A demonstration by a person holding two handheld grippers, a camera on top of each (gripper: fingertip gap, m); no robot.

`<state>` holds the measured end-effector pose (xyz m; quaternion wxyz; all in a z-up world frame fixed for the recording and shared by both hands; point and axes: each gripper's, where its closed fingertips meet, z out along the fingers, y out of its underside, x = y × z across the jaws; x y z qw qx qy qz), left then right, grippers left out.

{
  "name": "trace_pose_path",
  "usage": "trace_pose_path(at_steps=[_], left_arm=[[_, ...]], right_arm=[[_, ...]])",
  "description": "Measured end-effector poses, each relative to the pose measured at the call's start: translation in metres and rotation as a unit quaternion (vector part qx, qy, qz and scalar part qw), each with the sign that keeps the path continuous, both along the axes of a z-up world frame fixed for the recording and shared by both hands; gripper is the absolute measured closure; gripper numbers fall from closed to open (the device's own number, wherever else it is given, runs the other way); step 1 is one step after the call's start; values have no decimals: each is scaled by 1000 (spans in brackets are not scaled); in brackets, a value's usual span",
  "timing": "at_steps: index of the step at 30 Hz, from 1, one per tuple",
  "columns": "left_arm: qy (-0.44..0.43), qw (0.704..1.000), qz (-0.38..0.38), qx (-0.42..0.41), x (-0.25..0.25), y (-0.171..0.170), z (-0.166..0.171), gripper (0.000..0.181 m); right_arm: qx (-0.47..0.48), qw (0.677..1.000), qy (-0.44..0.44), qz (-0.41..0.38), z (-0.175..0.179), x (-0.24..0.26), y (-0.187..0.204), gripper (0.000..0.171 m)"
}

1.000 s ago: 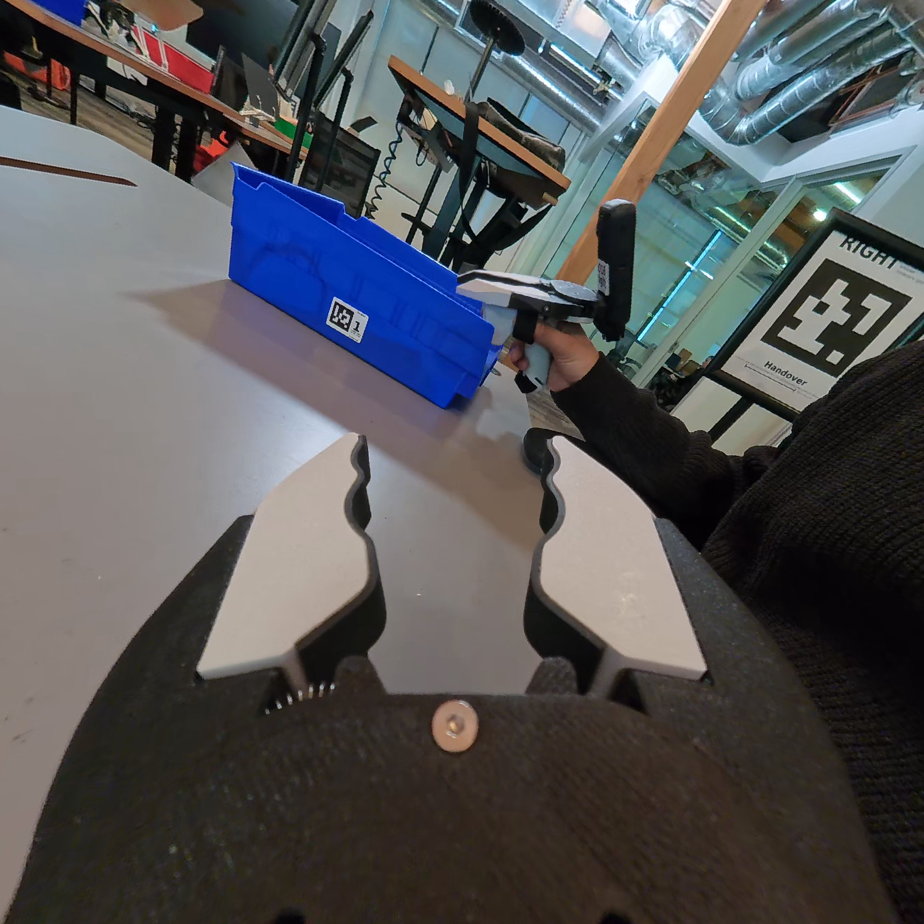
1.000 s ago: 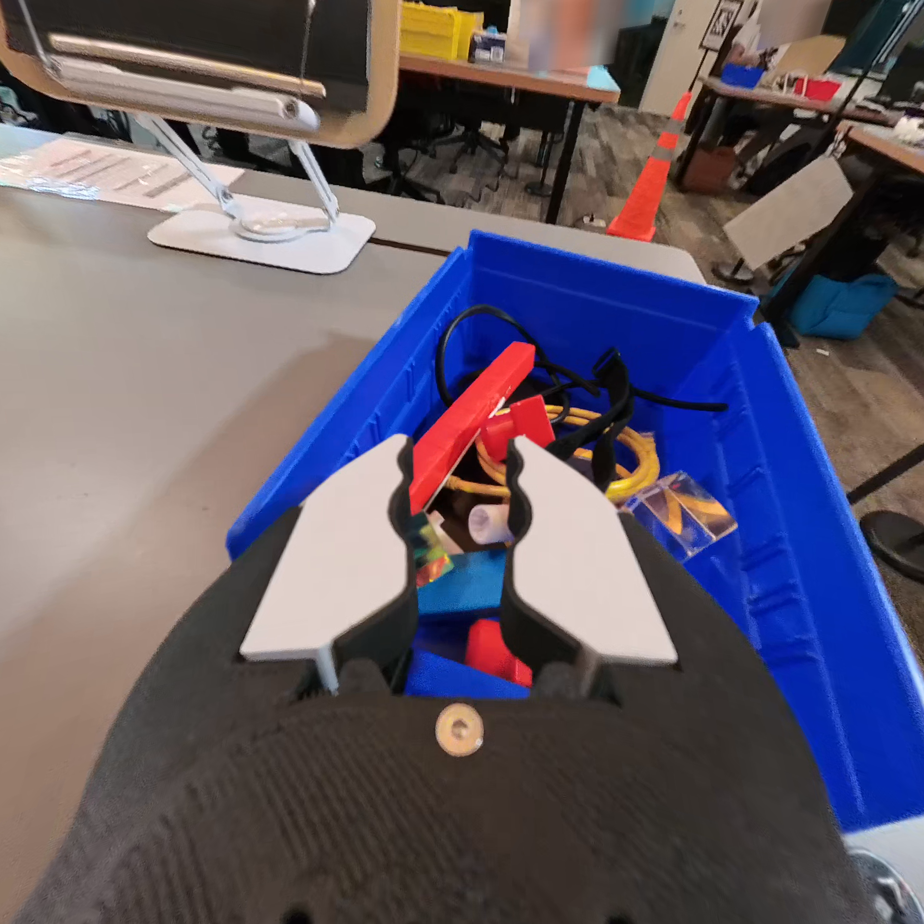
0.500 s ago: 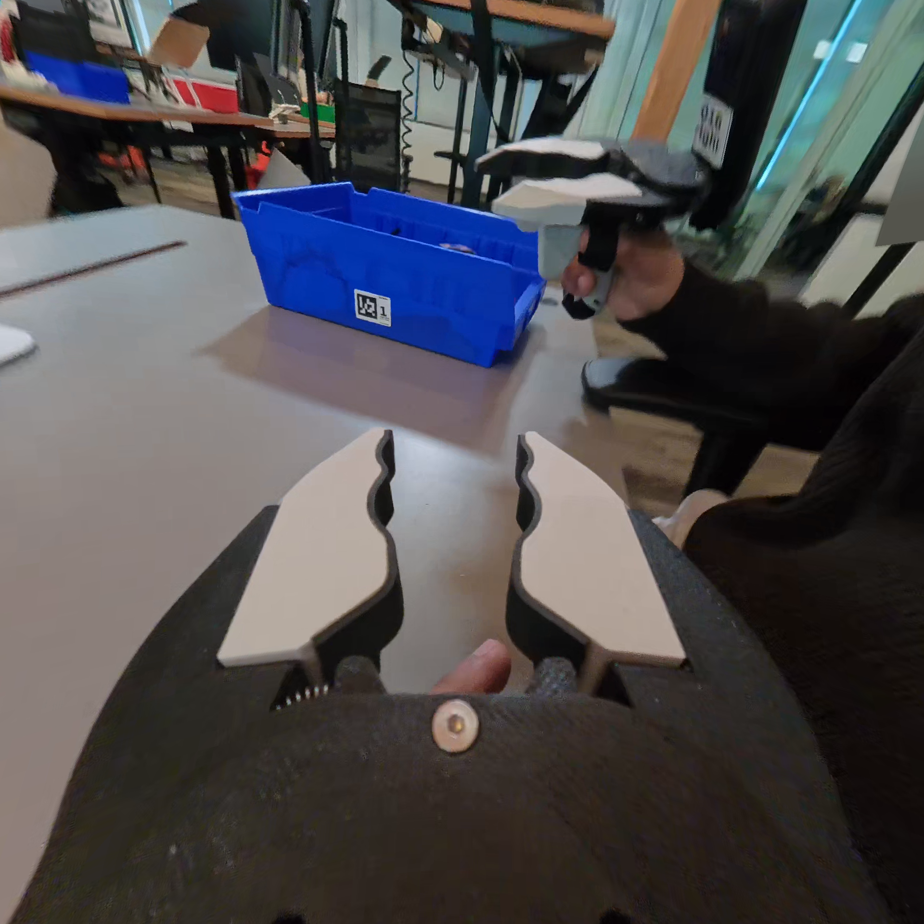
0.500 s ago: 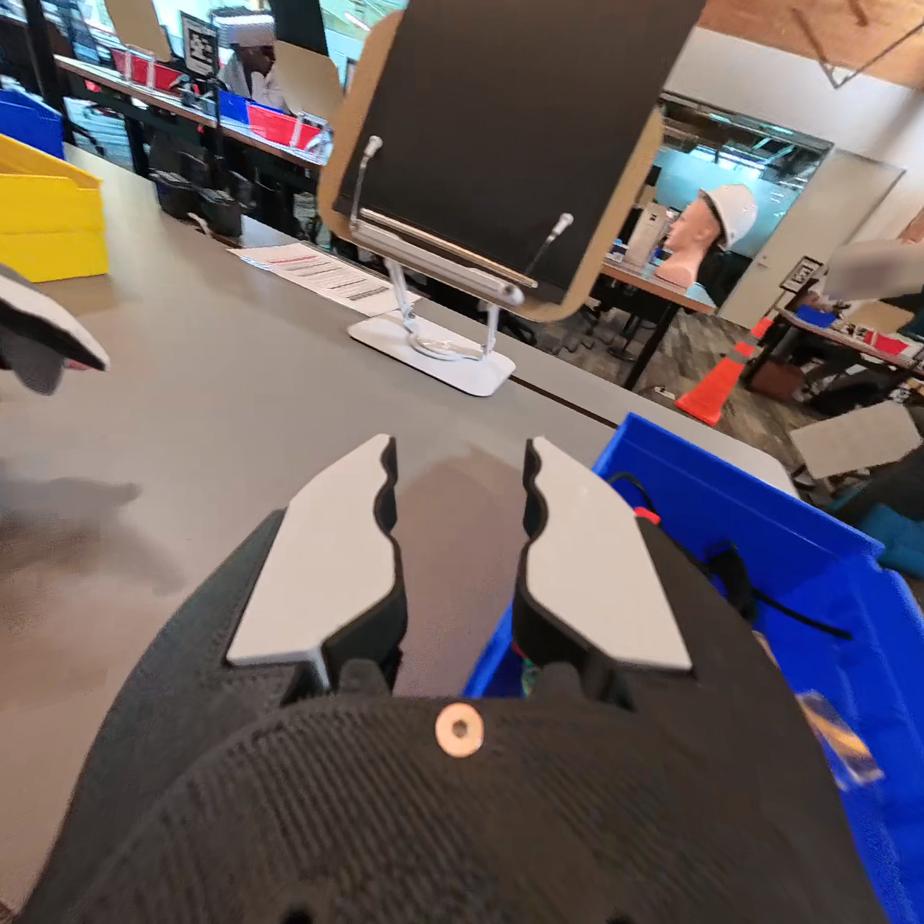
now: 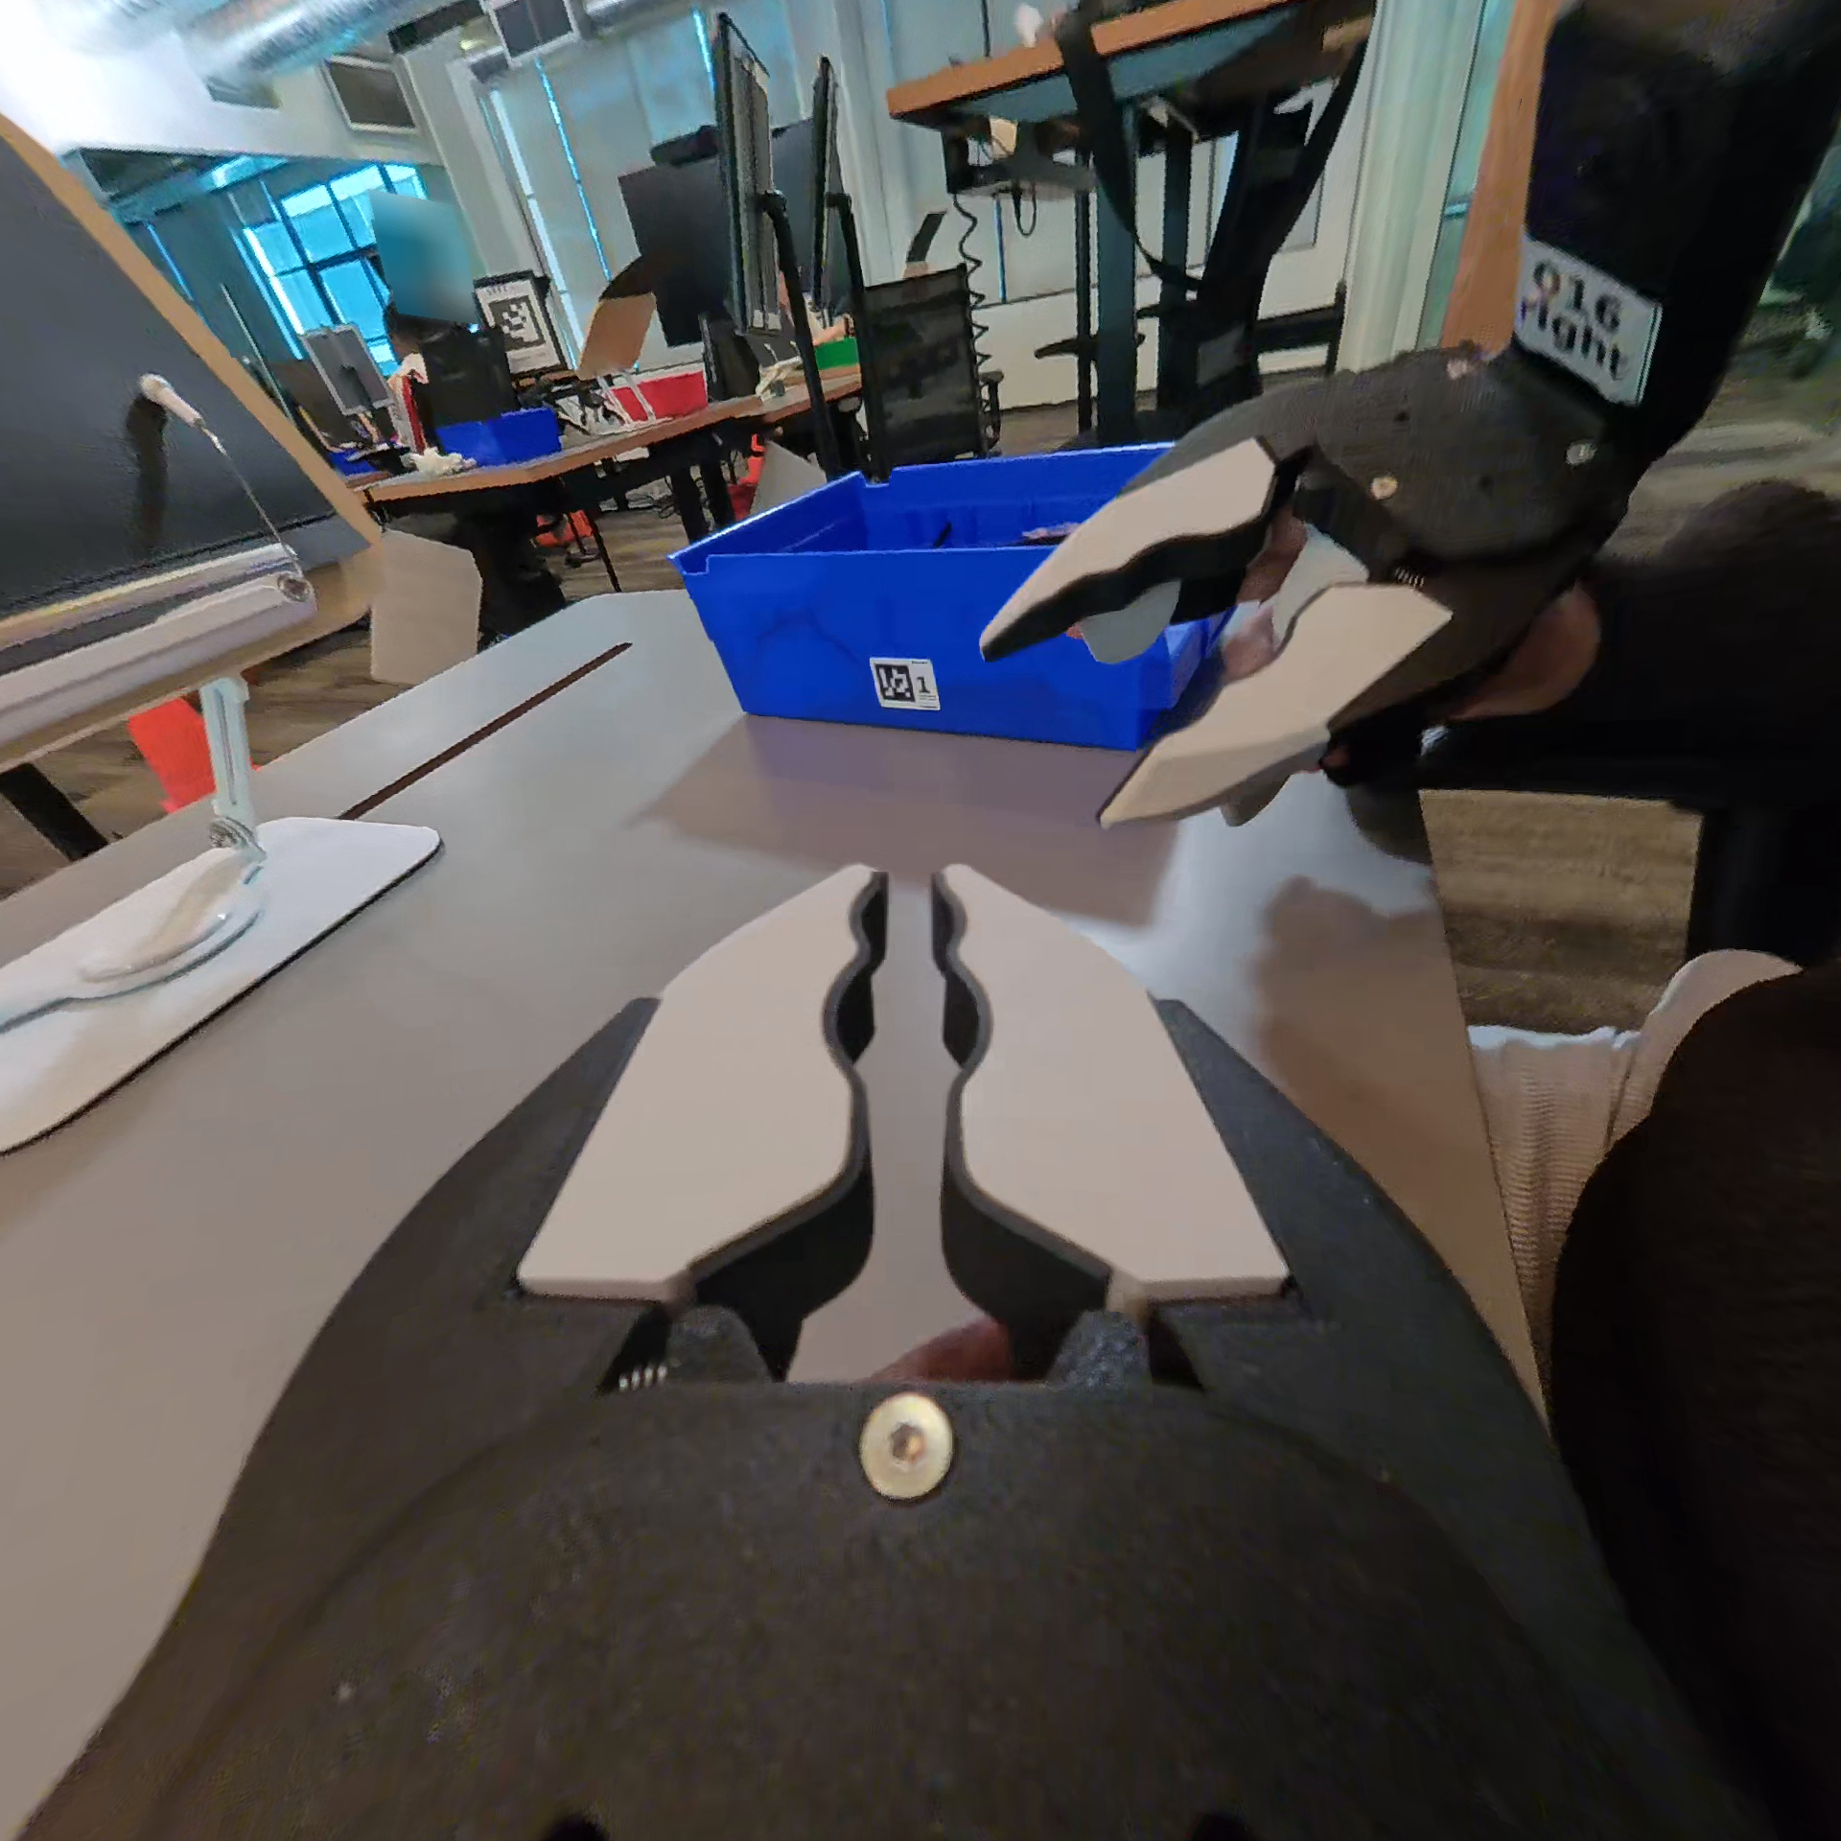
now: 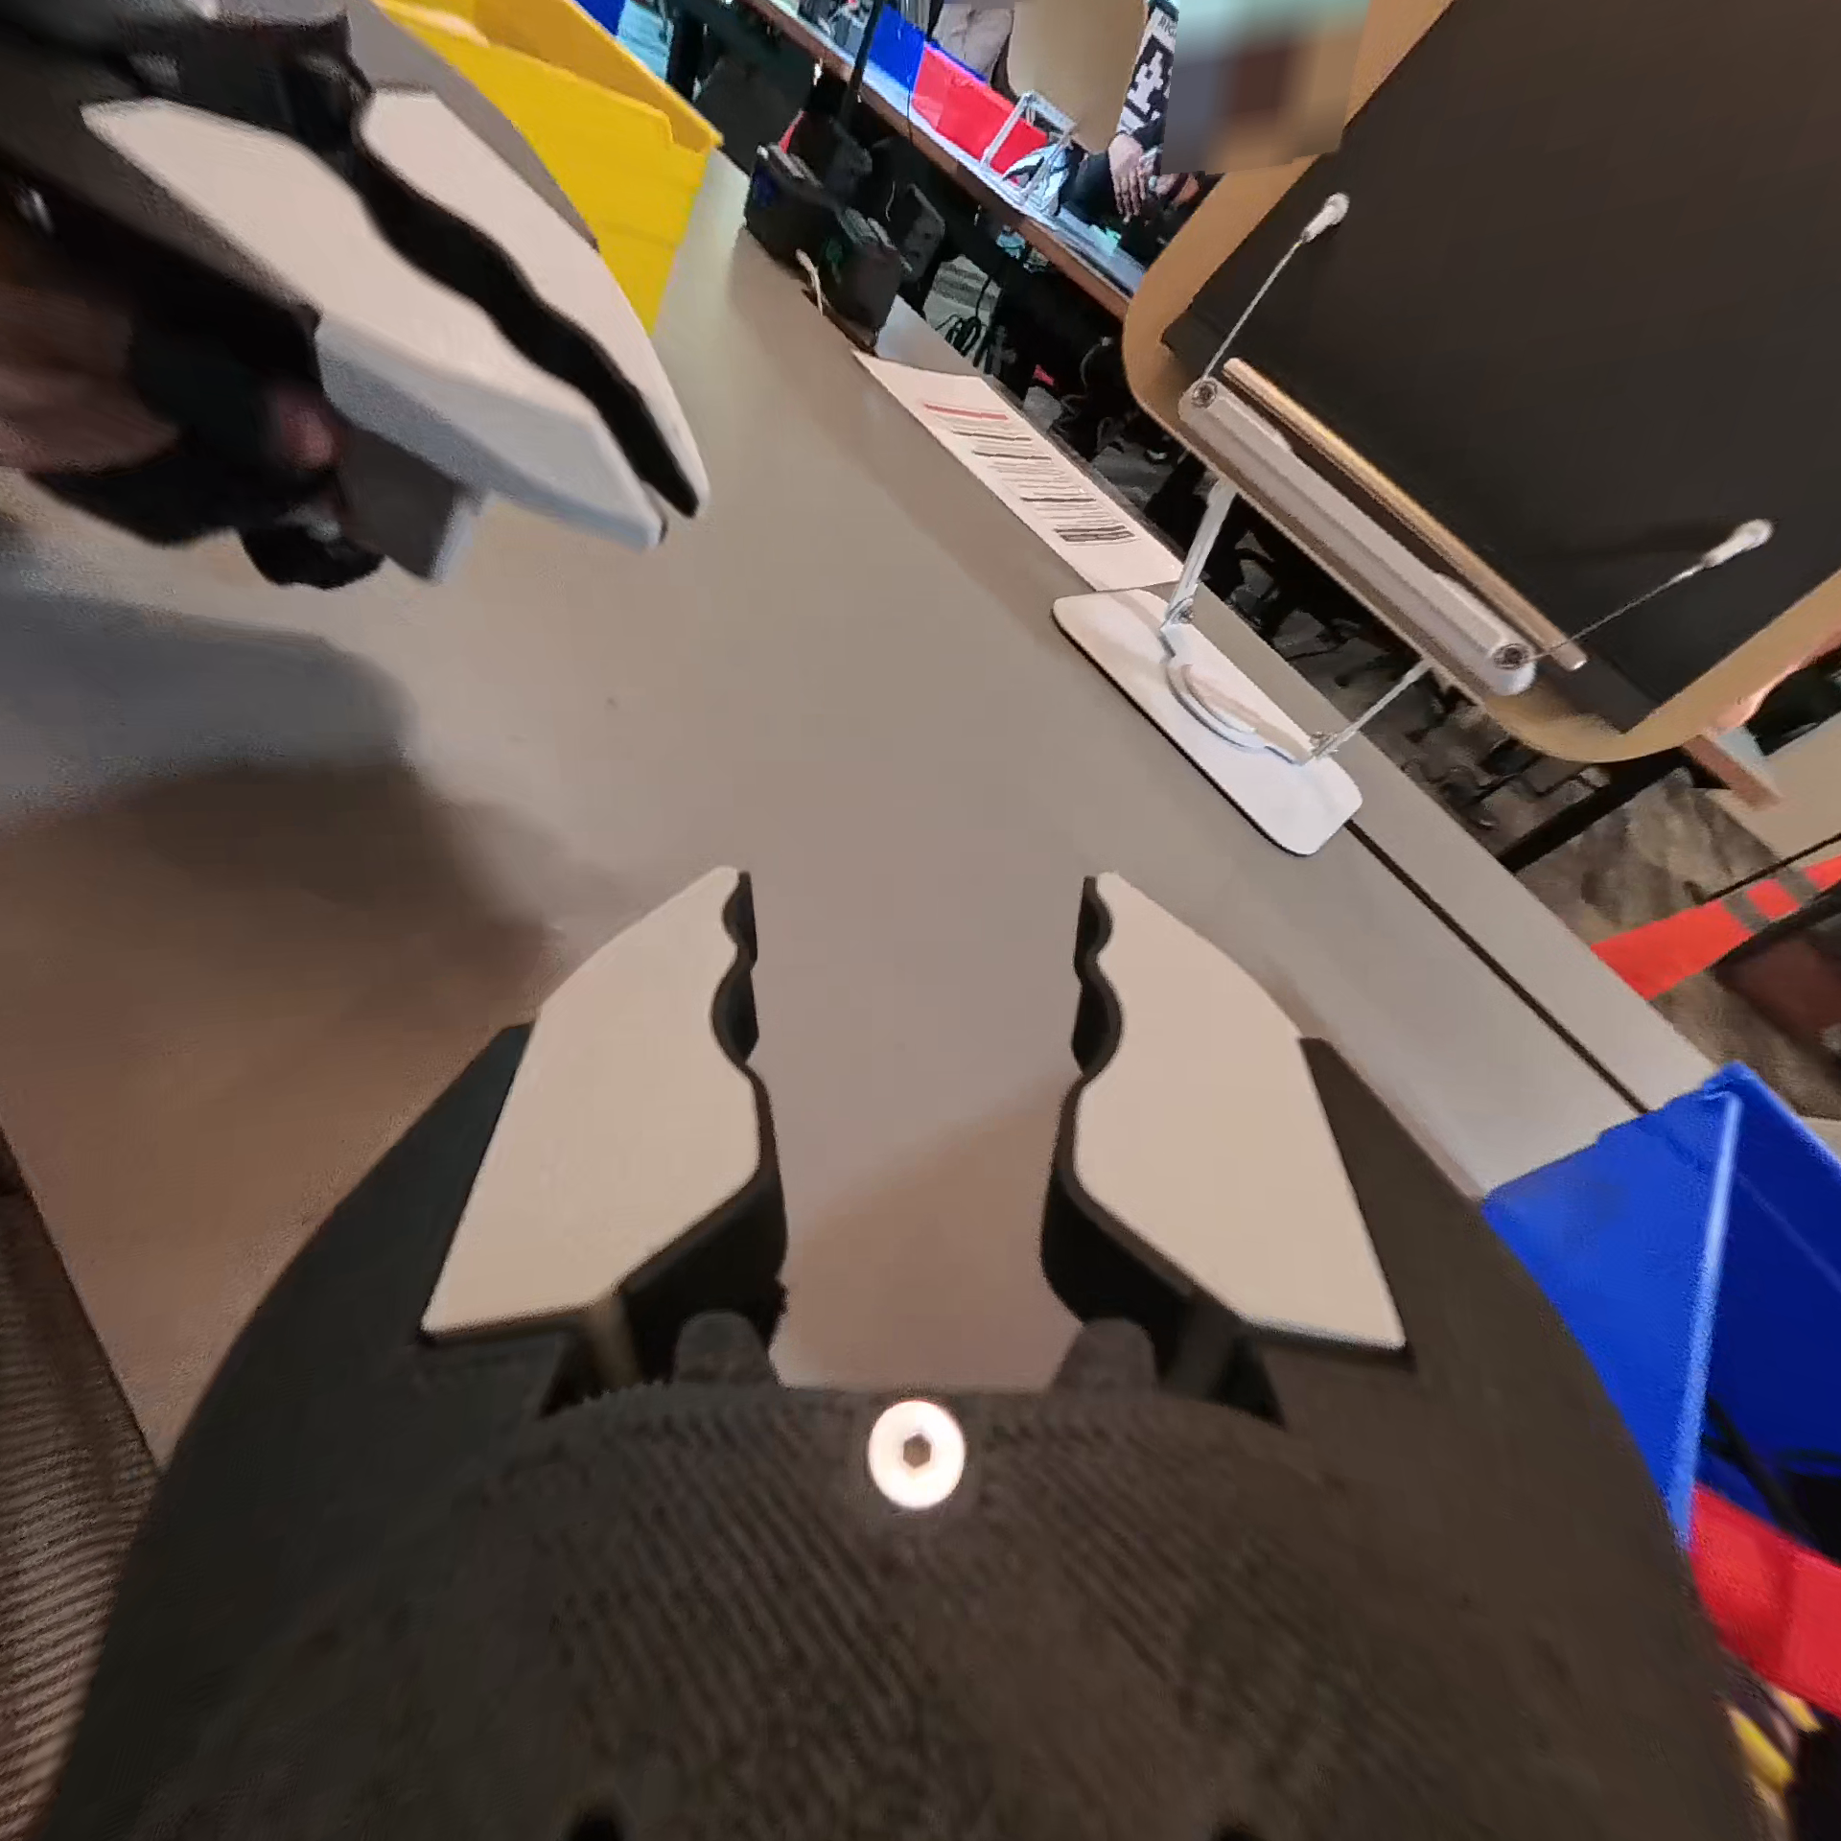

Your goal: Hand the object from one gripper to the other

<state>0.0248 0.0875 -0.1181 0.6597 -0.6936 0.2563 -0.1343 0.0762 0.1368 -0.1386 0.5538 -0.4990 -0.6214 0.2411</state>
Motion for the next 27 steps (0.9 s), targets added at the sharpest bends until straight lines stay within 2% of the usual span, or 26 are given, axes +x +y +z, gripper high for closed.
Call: trace_pose_path(at_steps=[3,11,19,24,27], left_arm=[[-18,1000,-3,-6,-4,0,1,181],[-65,998,3,-3,-18,-1,14,181],[-70,997,-6,-6,-18,-1,11,181],[-95,994,-28,-48,-12,2,2,159],[-104,993,-36,-42,-12,1,3,166]], right_arm=[[5,1000,-7,-7,-4,2,6,109],[-88,996,14,-28,-9,2,21,111],[-105,994,4,-33,-15,3,24,114],[-96,995,-13,-35,-21,6,28,115],[-98,994,-13,-34,-21,7,29,116]])
